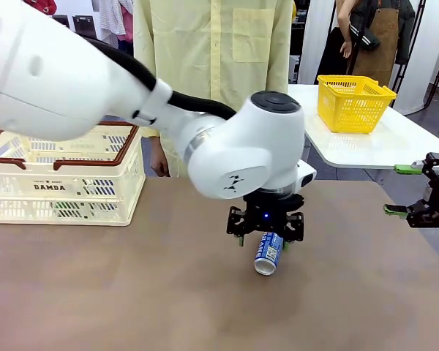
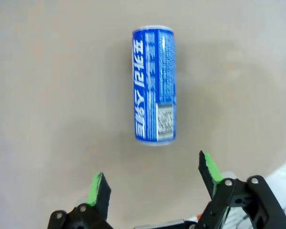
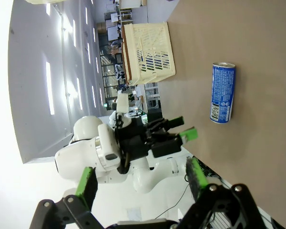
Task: Place the drinks into the Shopping basket.
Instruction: Pick up one drink and place it into the Shopping basket.
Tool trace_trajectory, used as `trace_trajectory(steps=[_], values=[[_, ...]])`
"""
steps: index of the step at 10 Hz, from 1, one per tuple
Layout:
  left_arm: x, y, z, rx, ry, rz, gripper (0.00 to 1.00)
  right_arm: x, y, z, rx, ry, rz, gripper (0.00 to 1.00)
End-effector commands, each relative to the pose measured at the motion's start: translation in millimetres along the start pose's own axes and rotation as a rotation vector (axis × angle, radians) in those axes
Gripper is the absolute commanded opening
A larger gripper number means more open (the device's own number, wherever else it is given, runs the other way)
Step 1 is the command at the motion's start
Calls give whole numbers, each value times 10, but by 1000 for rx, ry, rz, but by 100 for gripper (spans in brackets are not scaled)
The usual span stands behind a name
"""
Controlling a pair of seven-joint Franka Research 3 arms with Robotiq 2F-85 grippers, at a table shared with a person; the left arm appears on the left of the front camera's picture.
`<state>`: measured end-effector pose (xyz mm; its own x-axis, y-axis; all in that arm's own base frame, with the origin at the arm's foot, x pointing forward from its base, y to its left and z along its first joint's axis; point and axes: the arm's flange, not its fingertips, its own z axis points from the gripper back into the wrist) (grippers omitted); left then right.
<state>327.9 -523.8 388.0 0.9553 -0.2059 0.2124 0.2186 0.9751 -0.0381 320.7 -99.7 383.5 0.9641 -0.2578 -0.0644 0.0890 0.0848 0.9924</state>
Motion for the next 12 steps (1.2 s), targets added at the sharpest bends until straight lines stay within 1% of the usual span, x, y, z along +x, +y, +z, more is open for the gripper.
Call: trace_trajectory(steps=[1, 2, 3, 5, 7, 9, 10, 11, 12], values=[[332, -323, -178, 61, -21, -22, 100, 8, 41, -12, 10, -12, -6, 100], [480, -349, -284, 54, -1, -58, 100, 8, 41, -12, 10, -12, -6, 100], [629, -364, -408, 43, 53, -62, 100, 8, 41, -12, 10, -12, -6, 100], [787, -382, -602, 44, 97, -67, 100, 8, 41, -12, 10, -12, -6, 100], [819, -375, -675, 35, 116, -164, 100, 8, 41, -12, 10, -12, -6, 100], [820, -370, -735, 37, 135, -196, 100, 8, 41, -12, 10, -12, -6, 100], [809, -362, -764, 36, 148, -248, 100, 8, 41, -12, 10, -12, -6, 100], [808, -324, -800, 12, 139, -333, 100, 8, 41, -12, 10, -12, -6, 100], [816, -280, -834, -22, 129, -358, 100, 8, 41, -12, 10, -12, -6, 100]])
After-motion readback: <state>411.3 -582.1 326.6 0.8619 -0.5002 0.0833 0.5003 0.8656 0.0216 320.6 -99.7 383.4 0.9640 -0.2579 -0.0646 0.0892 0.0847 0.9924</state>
